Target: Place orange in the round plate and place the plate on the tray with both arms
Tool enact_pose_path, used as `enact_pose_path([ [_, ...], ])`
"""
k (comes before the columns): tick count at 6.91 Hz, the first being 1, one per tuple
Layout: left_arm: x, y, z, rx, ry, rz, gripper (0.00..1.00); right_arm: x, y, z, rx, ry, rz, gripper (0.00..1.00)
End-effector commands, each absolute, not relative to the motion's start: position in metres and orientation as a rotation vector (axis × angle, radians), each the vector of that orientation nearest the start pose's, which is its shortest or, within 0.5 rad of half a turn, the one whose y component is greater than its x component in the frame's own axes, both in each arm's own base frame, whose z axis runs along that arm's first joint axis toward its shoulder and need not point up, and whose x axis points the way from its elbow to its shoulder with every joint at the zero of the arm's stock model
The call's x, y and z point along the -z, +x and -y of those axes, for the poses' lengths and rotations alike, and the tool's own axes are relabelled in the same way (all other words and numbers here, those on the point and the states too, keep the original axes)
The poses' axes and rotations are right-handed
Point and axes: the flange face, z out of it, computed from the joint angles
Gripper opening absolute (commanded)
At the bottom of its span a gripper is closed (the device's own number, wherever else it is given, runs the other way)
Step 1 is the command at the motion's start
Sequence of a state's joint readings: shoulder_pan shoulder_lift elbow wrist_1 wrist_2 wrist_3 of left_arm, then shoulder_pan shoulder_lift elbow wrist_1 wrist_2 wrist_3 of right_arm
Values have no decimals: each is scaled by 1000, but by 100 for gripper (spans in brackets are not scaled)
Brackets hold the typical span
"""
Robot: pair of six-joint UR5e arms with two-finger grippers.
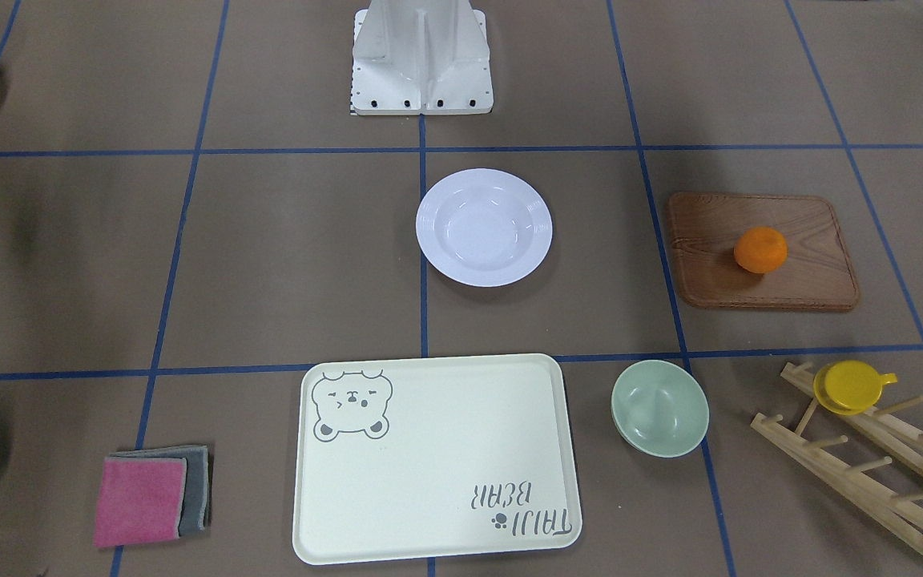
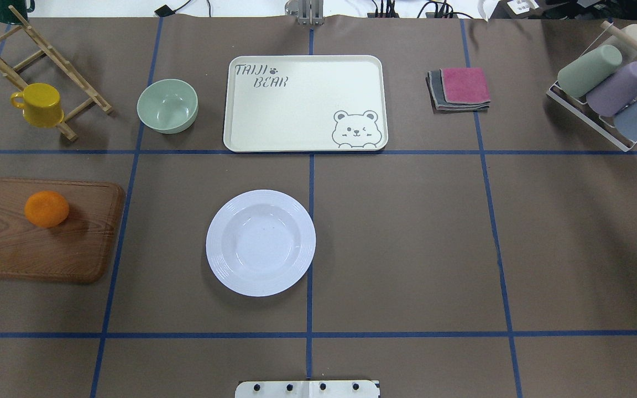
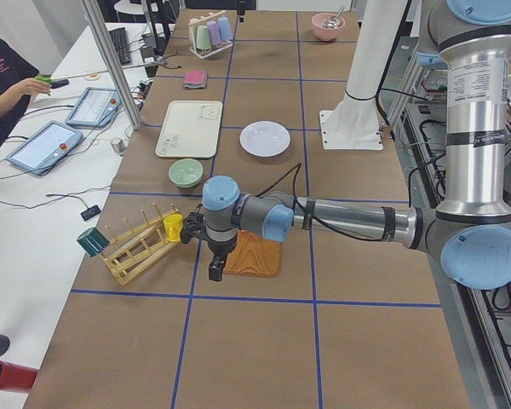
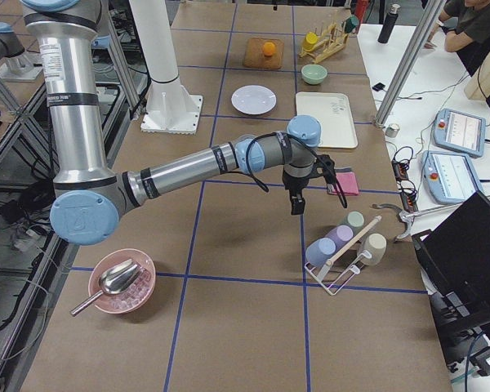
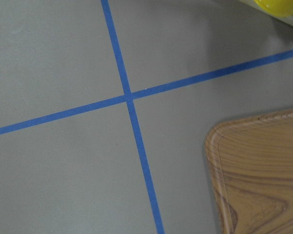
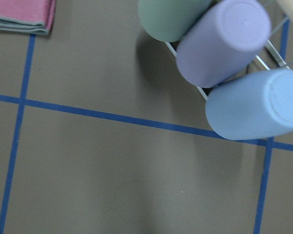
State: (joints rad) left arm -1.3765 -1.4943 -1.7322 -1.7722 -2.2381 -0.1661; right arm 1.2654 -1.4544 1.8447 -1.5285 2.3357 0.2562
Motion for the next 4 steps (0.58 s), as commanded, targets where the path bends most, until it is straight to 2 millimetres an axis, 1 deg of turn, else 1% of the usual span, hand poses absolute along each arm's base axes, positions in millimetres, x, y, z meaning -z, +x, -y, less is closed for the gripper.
enact_pose_path([
  [1,-578,44,492,-30,131,-766,98,-414,-169,519,193,235,953,100],
  [2,-572,66,494,-22,105,-777,98,-396,-195,511,180,250,1020,100],
  [3,-556,92,500,8,106,-796,98,-393,-209,504,182,259,1085,100],
  [4,-550,113,498,33,106,-817,98,-383,-223,497,149,185,1166,100],
])
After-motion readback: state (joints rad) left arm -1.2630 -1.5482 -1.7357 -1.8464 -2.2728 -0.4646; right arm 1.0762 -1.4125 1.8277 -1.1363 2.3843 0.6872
